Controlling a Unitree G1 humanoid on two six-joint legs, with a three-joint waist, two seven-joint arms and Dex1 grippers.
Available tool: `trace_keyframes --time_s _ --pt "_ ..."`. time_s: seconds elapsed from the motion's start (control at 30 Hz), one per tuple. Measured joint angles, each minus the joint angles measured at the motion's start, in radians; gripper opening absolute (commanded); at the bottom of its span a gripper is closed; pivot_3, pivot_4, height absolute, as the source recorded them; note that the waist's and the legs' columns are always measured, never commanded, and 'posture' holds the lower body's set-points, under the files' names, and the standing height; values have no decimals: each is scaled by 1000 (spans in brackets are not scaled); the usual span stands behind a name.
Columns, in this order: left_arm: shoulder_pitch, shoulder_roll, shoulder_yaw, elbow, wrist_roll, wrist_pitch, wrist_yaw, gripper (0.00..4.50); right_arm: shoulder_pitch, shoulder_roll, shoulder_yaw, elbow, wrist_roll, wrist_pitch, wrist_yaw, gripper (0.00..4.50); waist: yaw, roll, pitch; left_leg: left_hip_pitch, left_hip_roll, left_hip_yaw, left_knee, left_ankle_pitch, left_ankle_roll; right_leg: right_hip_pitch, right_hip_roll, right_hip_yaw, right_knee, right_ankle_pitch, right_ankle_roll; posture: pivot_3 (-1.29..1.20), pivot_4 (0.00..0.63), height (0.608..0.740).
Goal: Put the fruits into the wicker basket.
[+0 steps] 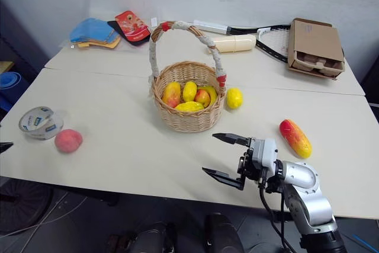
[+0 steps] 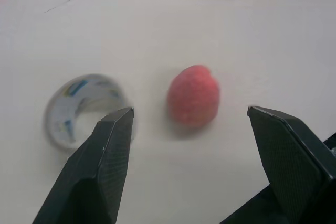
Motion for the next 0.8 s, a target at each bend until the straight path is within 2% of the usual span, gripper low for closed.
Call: trace_keyframes --time_s 0.07,0.13,0.2,0.37,0.47,0.73,0.8 --pt "-49 -81 -126 -15 39 -21 34 3638 -23 2 6 1 1 3 0 4500 3 1 0 -1 -1 0 0 3 5 -1 0 0 1 1 3 0 150 740" --pt "-106 -125 -195 12 68 -45 69 3638 -29 1 6 -2 3 19 -5 4500 4 -7 0 -2 1 0 1 4 4 -1 2 -1 1 1 3 0 150 740" --pt "-201 -121 -241 59 122 -83 133 3638 -44 -5 4 -25 10 49 -20 4500 5 -9 -1 -1 1 0 1 5 4 0 2 -1 1 1 3 0 150 740" --pt "-261 -124 -302 107 189 -128 212 3638 -47 -12 3 -79 32 105 -51 4500 0 -7 -1 -1 0 0 0 5 4 0 1 -1 2 0 4 0 150 740" --pt "-259 -124 -319 102 192 -133 224 3075 -46 -12 3 -89 34 124 -65 4500 -3 -6 -1 0 0 0 1 5 4 0 1 -1 2 0 4 0 150 740" --pt "-294 -137 -368 132 224 -172 294 746 -73 -6 4 -90 34 139 -79 4500 -4 -1 -2 2 0 0 1 5 4 1 1 -1 3 0 4 0 150 740" --pt "-293 -137 -376 130 227 -189 296 460 -87 4 6 -90 33 140 -87 4500 -5 -1 -2 2 0 0 1 5 4 1 1 -1 3 0 4 0 150 740"
